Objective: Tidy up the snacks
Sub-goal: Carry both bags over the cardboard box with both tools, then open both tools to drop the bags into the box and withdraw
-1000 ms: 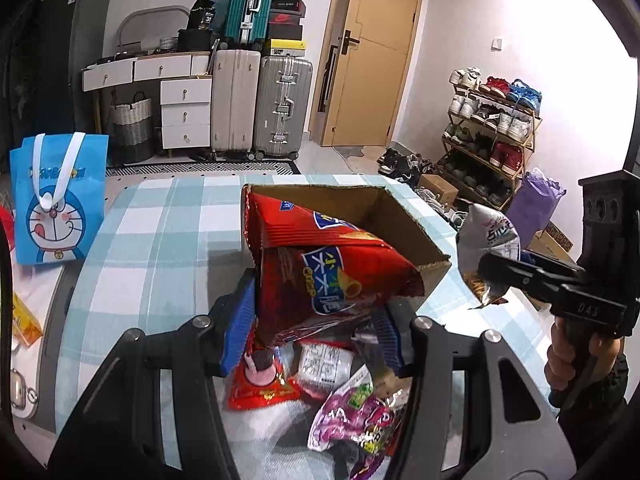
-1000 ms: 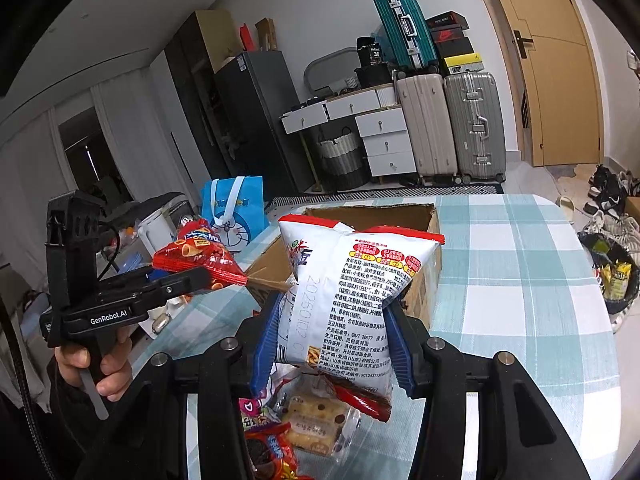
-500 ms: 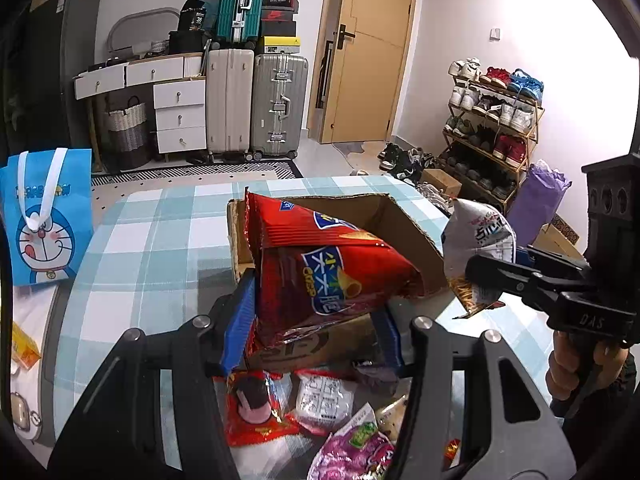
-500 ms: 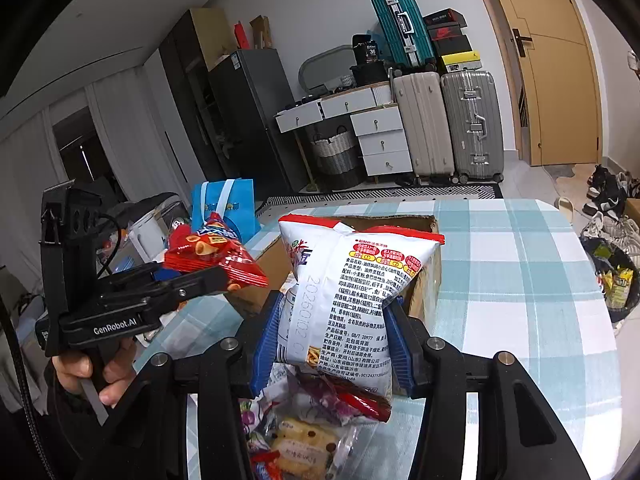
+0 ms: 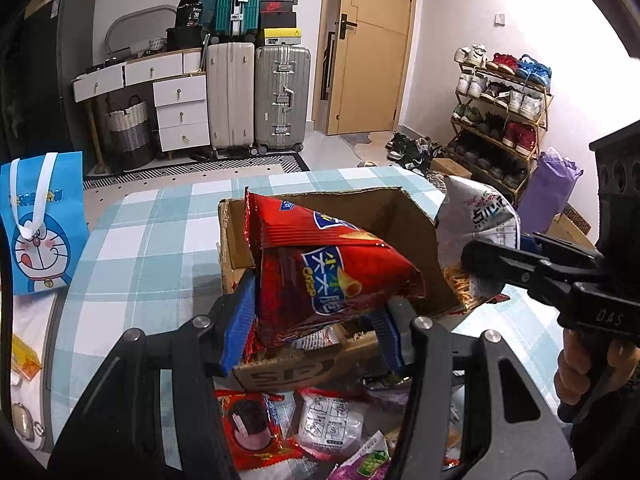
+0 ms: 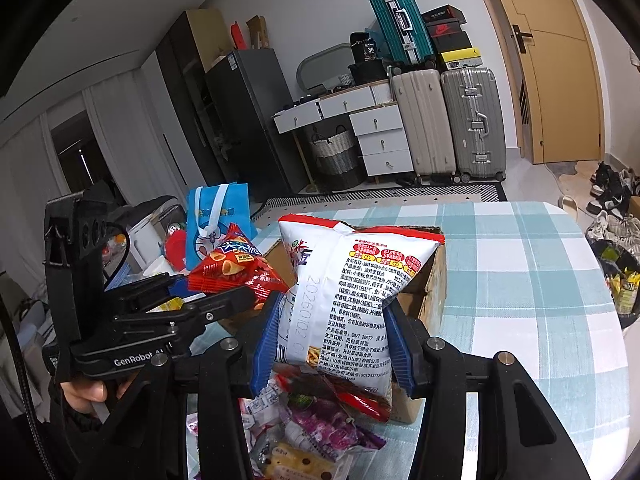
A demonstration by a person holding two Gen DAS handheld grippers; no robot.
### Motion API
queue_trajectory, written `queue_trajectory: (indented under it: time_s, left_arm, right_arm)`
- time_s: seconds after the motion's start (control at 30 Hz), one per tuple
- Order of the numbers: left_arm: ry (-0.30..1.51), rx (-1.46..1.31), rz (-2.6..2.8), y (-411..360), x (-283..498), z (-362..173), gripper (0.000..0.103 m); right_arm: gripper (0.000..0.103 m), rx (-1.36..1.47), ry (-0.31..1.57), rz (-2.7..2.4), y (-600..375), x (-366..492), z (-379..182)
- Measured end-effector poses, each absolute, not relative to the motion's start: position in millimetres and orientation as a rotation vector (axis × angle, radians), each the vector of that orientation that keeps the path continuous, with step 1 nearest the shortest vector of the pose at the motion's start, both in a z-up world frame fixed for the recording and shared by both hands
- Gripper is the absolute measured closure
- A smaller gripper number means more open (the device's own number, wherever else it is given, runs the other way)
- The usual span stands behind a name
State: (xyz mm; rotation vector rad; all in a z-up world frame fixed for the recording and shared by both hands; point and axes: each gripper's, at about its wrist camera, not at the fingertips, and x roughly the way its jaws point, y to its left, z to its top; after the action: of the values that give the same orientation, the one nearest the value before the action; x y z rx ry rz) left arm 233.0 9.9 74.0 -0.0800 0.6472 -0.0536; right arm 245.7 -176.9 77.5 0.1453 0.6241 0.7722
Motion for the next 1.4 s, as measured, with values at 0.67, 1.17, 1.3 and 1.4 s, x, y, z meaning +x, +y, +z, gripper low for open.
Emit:
queue_trajectory:
  time_s: [0.67,1.17,1.3,1.4]
  left_arm:
    - [0.675,-0.040,-0.009,4.8,272.1,55.4,0.052]
    - [0.710,-0.038,0.000,4.5,290.3,33.3,0.052]
    - [0.719,-0.040,0.002,5.8,291.1,31.8,0.051]
    - [0.729,-0.063,-0.005,9.8,289.7,33.7,0.048]
  right_arm:
    - [0.054,0.094,0.662,0.735,-145.2,284.5,60.7]
    - [0.054,0.055,0.677,0.695,-141.8,292.0,45.9]
    - [0.054,0.069,0.689,0.701,-143.5,292.2,44.5]
    - [0.052,0.117,0.692,0.720,-148.5,290.3,46.7]
